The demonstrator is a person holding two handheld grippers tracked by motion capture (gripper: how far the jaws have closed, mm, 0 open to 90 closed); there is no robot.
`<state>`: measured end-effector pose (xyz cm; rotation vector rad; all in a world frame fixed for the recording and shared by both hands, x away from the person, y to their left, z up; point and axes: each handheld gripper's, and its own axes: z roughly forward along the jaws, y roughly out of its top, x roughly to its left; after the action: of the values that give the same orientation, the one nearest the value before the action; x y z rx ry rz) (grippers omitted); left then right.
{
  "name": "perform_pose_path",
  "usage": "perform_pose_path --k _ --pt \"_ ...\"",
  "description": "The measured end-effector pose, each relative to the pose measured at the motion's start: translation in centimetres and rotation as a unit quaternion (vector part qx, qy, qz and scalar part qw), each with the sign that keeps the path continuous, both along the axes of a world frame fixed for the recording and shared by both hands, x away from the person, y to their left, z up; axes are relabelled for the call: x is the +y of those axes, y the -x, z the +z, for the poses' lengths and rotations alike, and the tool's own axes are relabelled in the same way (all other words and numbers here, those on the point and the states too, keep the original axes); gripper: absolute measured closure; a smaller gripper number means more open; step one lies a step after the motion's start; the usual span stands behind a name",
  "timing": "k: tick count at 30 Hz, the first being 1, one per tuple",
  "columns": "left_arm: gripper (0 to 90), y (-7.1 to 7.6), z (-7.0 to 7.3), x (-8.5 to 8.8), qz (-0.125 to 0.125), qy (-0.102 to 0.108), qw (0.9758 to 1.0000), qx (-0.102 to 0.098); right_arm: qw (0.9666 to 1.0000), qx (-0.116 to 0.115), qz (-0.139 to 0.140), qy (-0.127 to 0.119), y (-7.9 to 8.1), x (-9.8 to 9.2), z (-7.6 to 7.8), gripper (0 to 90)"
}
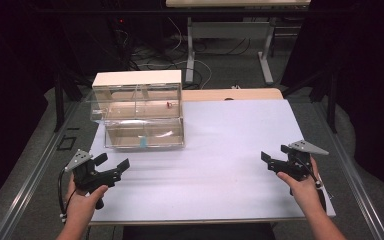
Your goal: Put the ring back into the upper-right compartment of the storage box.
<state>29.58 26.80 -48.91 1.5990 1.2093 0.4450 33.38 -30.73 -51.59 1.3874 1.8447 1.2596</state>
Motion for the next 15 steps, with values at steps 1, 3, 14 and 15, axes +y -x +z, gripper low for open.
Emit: perform_pose_path --k 1,3,14,15 --pt "5.4 0.0 0.0 0.0 0.0 0.0 1.0 0.0 1.0 0.0 0.0 0.0 0.0 0.0 0.0 14.4" --pt "5.5 -0.1 -0.1 0.0 -0.002 -0.004 1.0 0.001 1.0 0.003 -0.001 0.001 0.0 -0.3 -0.3 14.4" --pt "5.8 -0.2 -0.2 -0.2 -0.006 -0.006 1.0 0.003 0.9994 0.023 -0.024 -0.004 -0.3 -1.8 -1.7 14.4" --pt "5.8 -0.2 -0.2 -0.2 -0.006 -0.006 1.0 0.004 0.9992 0.026 -0.028 -0.007 -0.3 -1.8 -1.7 14.4"
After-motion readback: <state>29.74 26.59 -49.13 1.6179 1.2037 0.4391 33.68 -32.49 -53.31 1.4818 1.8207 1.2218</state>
